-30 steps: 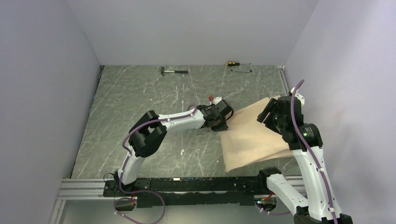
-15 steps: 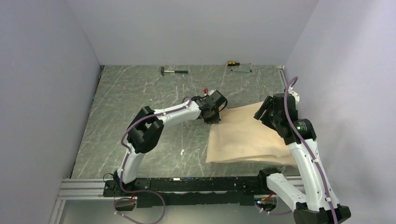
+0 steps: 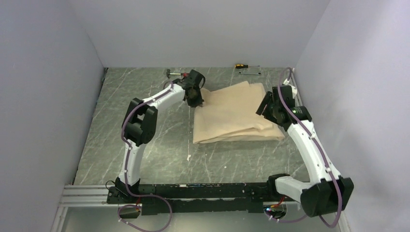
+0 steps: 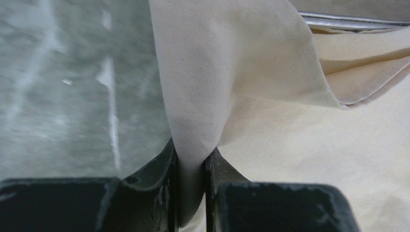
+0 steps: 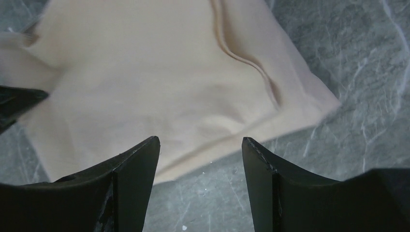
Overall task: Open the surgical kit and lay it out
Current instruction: Move the surgical kit at the center of the board.
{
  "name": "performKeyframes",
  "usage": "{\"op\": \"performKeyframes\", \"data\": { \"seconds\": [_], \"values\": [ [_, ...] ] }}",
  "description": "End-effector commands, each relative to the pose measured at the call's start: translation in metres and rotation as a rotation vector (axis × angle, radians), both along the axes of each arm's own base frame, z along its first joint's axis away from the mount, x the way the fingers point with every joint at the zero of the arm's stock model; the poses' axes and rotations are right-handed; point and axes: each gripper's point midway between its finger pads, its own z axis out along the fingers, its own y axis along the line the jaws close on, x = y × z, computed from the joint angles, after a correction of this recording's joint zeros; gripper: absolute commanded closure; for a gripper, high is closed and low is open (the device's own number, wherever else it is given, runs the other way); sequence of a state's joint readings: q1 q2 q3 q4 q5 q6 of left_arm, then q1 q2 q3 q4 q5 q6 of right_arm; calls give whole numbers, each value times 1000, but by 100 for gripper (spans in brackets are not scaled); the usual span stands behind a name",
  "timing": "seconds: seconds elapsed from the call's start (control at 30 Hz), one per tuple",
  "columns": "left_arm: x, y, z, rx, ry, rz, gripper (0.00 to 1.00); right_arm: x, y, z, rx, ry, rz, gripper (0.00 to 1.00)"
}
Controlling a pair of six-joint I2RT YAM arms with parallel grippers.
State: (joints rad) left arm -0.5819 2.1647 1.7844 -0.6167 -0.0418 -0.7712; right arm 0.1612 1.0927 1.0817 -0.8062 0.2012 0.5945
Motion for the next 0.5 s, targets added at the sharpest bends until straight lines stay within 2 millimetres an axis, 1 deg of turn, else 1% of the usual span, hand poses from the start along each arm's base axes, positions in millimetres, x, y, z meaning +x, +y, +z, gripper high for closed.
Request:
{"op": "performKeyframes", "data": {
  "seconds": [0.0, 0.07, 0.13, 0.17, 0.23, 0.27, 0.3, 0.4, 0.47],
  "values": [
    [65, 31, 56, -119, -162, 147, 100, 32, -2, 8, -17, -51, 14, 32],
    [76, 43, 56, -135, -175, 142, 100, 39, -3, 1, -8, -30, 12, 33],
    [89, 48, 60, -170, -200, 87, 100, 44, -1, -5, 4, -15, 10, 33],
    [96, 48, 65, -191, -219, 51, 100, 46, 0, -7, 13, -12, 7, 33],
    [105, 45, 65, -226, -235, -51, 100, 49, 2, -12, 32, -3, -6, 34],
    [109, 44, 71, -237, -249, -93, 100, 49, 3, -14, 44, 3, -19, 34],
    [112, 44, 67, -243, -245, -130, 100, 50, 4, -16, 58, 3, -33, 34],
    [115, 39, 63, -288, -234, -222, 100, 52, 11, -21, 123, -1, -60, 36],
    [116, 36, 58, -318, -210, -240, 100, 54, 17, -26, 177, 0, -83, 37]
  ]
}}
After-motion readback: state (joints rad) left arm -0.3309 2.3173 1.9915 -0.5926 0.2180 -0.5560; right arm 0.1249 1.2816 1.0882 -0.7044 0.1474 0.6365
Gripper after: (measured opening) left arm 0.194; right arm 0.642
